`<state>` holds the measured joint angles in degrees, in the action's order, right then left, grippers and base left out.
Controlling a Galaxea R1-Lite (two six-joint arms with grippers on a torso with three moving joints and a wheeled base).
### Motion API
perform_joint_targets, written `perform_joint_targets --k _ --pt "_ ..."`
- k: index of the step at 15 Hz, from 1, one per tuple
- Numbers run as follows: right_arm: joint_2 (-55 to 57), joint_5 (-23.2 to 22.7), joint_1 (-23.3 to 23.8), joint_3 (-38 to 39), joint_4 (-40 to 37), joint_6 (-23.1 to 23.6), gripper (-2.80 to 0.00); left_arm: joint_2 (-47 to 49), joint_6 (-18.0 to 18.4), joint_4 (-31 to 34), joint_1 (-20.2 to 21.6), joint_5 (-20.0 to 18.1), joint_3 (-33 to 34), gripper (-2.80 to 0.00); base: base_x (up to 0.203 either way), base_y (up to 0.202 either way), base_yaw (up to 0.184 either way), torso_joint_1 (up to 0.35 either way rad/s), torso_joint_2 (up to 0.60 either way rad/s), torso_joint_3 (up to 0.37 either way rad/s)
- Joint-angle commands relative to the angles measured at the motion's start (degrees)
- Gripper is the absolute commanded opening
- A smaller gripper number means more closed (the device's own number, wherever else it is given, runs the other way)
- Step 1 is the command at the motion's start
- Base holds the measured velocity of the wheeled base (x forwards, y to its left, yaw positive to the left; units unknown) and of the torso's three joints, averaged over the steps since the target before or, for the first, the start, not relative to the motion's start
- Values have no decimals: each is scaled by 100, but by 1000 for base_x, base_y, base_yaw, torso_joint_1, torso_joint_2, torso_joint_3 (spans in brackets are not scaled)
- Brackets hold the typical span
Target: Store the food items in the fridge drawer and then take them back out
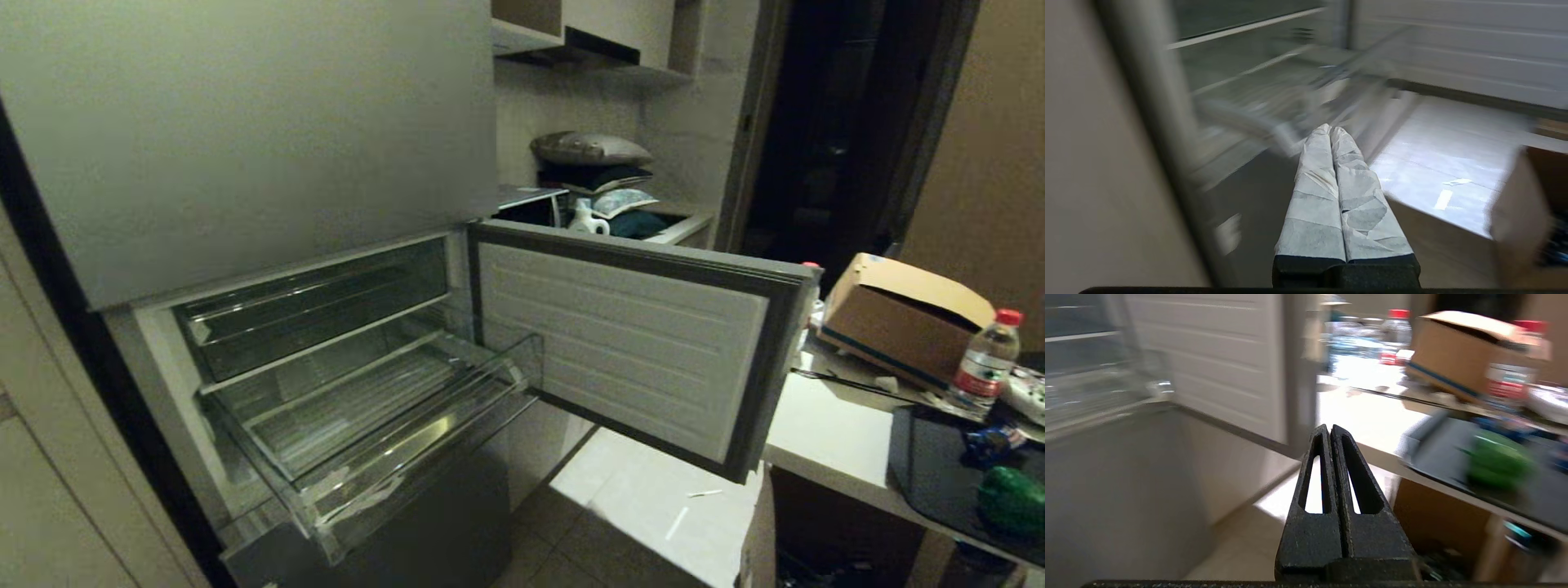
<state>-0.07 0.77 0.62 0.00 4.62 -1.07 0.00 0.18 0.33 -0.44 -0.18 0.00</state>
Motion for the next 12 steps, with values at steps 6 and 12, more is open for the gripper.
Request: perform_joint_targets --k 6,12 --pt "-1 -33 -1 176 21 110 -280 9 -1 1 0 1 0 -280 0 3 -95 1 1 1" --pt "781 3 7 -694 -328 21 -280 9 -1 2 0 1 0 -280 0 0 0 0 0 0"
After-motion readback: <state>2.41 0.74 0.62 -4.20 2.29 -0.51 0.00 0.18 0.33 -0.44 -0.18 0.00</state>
